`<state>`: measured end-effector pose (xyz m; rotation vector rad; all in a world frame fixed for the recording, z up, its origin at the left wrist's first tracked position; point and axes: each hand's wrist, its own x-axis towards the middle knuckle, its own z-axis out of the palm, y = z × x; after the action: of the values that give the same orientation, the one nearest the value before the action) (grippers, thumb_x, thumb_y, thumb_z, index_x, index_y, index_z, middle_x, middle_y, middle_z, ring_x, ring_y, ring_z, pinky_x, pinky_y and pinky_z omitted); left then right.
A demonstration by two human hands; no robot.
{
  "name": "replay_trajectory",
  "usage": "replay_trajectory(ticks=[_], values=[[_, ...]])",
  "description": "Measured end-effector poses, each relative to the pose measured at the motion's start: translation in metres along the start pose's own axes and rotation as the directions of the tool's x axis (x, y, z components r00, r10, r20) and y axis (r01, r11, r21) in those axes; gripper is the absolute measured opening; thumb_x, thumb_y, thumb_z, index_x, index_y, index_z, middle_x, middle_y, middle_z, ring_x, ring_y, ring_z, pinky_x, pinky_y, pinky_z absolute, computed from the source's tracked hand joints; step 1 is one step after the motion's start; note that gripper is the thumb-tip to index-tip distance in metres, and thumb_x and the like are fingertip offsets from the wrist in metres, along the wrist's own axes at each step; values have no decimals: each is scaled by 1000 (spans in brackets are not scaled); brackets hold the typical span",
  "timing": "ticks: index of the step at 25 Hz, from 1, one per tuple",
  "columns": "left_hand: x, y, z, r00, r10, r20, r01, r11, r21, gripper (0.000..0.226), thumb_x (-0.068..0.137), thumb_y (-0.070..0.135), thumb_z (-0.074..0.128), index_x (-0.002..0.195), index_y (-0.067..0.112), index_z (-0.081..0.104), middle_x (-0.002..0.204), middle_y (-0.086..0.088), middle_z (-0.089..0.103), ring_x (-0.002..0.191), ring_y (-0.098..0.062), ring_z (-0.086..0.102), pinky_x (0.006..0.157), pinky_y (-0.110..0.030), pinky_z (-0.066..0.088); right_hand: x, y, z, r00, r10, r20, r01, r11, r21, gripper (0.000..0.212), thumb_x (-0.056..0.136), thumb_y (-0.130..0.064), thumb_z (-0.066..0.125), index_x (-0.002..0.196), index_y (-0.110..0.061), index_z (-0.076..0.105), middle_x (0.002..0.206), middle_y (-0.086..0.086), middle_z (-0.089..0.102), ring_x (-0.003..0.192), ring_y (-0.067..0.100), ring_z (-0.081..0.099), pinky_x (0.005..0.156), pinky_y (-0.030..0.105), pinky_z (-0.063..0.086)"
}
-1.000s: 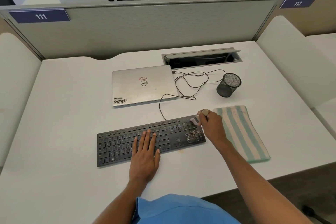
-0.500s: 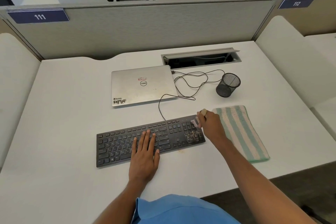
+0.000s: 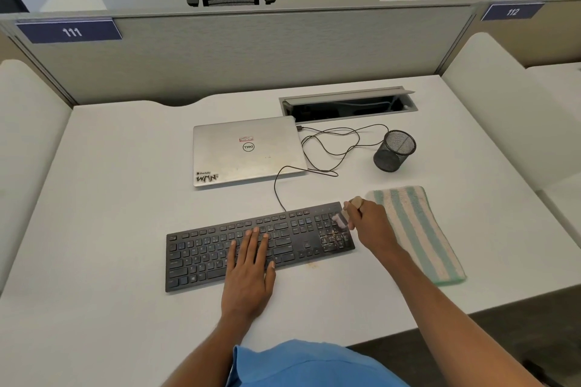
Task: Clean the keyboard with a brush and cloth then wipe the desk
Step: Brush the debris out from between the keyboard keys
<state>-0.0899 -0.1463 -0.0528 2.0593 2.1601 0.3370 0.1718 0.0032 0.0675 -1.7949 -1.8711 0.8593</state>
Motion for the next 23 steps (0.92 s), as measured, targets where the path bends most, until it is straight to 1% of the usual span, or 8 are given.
replay_trajectory(ticks=[2, 4, 6, 10, 14, 19, 21, 23], values=[[0, 0, 1, 1000, 1, -2, -1, 1000, 0, 64, 108, 43, 33, 168, 18, 26, 177, -4, 14, 164, -20, 7, 130, -56, 13, 0, 6, -3, 999, 28, 42, -27, 999, -44, 45, 105, -28, 48, 71, -1, 60, 51, -7, 60, 50, 4, 59, 58, 30, 51], [0, 0, 0, 1000, 0, 0, 0, 1000, 0, 64, 108, 43, 33, 167, 18, 26, 177, -4, 15, 164, -21, 7, 130, -56, 14, 5, 7, -7, 999, 29, 20, -28, 997, -72, 44, 104, -31, 49, 73, -2, 61, 56, 4, 63, 54, 16, 61, 61, 42, 54], [0, 0, 0, 1000, 1, -1, -1, 1000, -1, 64, 108, 43, 33, 167, 18, 26, 177, -4, 15, 164, -21, 7, 130, -56, 14, 9, 5, -8, 998, 36, -43, -36, 999, 5, 43, 105, -29, 48, 80, 2, 63, 64, 16, 65, 58, 21, 59, 62, 42, 50], [0, 0, 0, 1000, 4, -5, -4, 1000, -6, 64, 108, 42, 34, 167, 18, 28, 177, -4, 14, 164, -21, 7, 130, -55, 13, 3, 8, -3, 994, 79, -79, -74, 995, 69, 42, 105, -25, 48, 79, 3, 64, 69, 13, 69, 81, 29, 70, 74, 45, 54], [0, 1, 0, 1000, 1, -9, -1, 1000, -10, 64, 108, 43, 32, 167, 17, 28, 177, -4, 15, 164, -20, 7, 130, -56, 13, 7, 11, -9, 997, 75, 0, -75, 996, -40, 42, 104, -27, 50, 74, 1, 62, 59, 12, 65, 58, 26, 63, 64, 46, 53], [0, 0, 0, 1000, 5, -13, -5, 1000, -14, 64, 108, 43, 33, 167, 17, 30, 177, -4, 16, 164, -21, 8, 130, -55, 13, 8, 6, -7, 996, 27, -79, -24, 999, 38, 40, 105, -26, 49, 77, 0, 62, 62, 13, 66, 62, 25, 63, 64, 43, 51], [0, 0, 0, 1000, 6, -11, -6, 1000, -10, 64, 108, 43, 33, 167, 17, 29, 177, -4, 16, 164, -20, 8, 130, -55, 13, 4, 11, -4, 998, 41, -47, -40, 999, 21, 41, 104, -26, 49, 74, -1, 62, 62, 12, 66, 67, 30, 66, 64, 45, 52], [0, 0, 0, 1000, 5, -11, -5, 1000, -8, 64, 108, 43, 33, 167, 18, 28, 177, -3, 16, 164, -20, 8, 130, -55, 13, 5, 12, -6, 998, 70, 3, -70, 997, -23, 43, 104, -27, 50, 72, 0, 61, 61, 14, 65, 60, 28, 63, 63, 46, 52]])
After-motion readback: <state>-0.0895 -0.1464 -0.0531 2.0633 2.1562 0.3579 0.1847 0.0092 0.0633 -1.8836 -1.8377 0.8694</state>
